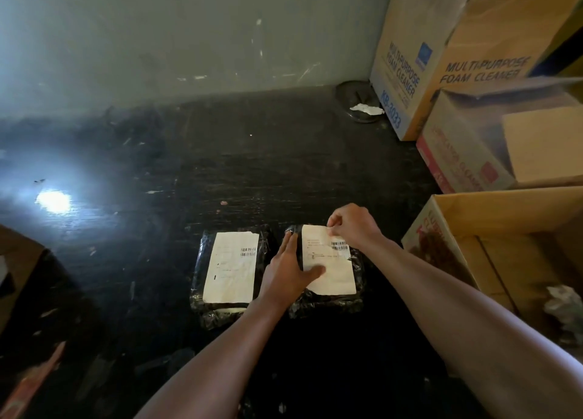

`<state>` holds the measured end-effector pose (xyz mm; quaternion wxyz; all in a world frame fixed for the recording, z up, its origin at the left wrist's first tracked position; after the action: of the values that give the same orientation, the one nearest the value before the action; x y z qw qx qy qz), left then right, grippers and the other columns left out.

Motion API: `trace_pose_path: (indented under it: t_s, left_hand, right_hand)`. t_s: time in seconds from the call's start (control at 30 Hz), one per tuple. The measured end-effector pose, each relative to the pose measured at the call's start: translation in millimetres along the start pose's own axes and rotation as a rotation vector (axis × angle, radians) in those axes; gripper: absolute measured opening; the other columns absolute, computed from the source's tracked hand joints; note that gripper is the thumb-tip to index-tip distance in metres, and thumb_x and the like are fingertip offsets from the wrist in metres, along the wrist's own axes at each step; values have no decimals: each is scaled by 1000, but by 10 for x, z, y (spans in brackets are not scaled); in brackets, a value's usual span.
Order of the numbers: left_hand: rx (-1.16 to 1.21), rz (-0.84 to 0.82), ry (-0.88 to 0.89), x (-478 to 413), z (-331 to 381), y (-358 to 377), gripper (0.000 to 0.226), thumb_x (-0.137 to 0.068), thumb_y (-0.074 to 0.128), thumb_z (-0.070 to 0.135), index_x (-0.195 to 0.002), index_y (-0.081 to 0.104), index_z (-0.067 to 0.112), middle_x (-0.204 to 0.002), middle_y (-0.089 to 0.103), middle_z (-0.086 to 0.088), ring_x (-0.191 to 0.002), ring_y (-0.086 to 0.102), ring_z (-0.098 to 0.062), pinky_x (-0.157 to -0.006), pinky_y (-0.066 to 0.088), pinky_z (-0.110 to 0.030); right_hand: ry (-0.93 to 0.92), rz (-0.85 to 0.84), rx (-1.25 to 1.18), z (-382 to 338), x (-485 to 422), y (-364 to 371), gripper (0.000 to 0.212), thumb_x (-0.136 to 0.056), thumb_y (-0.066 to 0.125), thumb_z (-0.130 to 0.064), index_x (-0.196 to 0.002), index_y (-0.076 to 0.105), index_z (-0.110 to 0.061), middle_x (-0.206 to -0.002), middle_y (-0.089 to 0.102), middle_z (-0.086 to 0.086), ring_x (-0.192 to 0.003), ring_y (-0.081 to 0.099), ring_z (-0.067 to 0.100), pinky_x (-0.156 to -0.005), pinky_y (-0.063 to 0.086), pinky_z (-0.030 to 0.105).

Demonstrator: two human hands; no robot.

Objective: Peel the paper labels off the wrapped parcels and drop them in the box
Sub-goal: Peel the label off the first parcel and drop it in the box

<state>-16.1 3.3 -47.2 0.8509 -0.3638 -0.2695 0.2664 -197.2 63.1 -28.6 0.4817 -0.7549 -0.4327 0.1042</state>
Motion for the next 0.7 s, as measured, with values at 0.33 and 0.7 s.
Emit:
trace_pose_path:
  t_s: [0.33,0.7]
  left_hand:
    - [32,9,-19,-14,-52,42,102,-80,73,51,-157,14,21,-163,14,5,-139,38,-19,-102,41,-35]
    - [43,-24,-9,37,-39,-26,99,-79,74,50,-156,15,28,-163,14,6,-140,37,-22,-103,44,-42]
  right_hand:
    - [-85,63,-93,-8,113,-28,5,-91,70,-17,-94,73,-19,-95,71,-5,-83,65,4,-72,52,21]
    - [-123,119,-180,-78,345,-214,10,-90,71,-16,-99,69,-20,-93,69,-7,-85,65,4,-76,54,22]
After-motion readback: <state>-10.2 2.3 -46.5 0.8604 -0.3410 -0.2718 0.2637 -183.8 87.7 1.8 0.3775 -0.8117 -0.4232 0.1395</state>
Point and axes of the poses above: each hand's wrist, its own x-axis away from the middle knuckle, its own y-axis out of the palm, z = x × y, the point moved 2 cm from there along -x, towards the middle knuckle
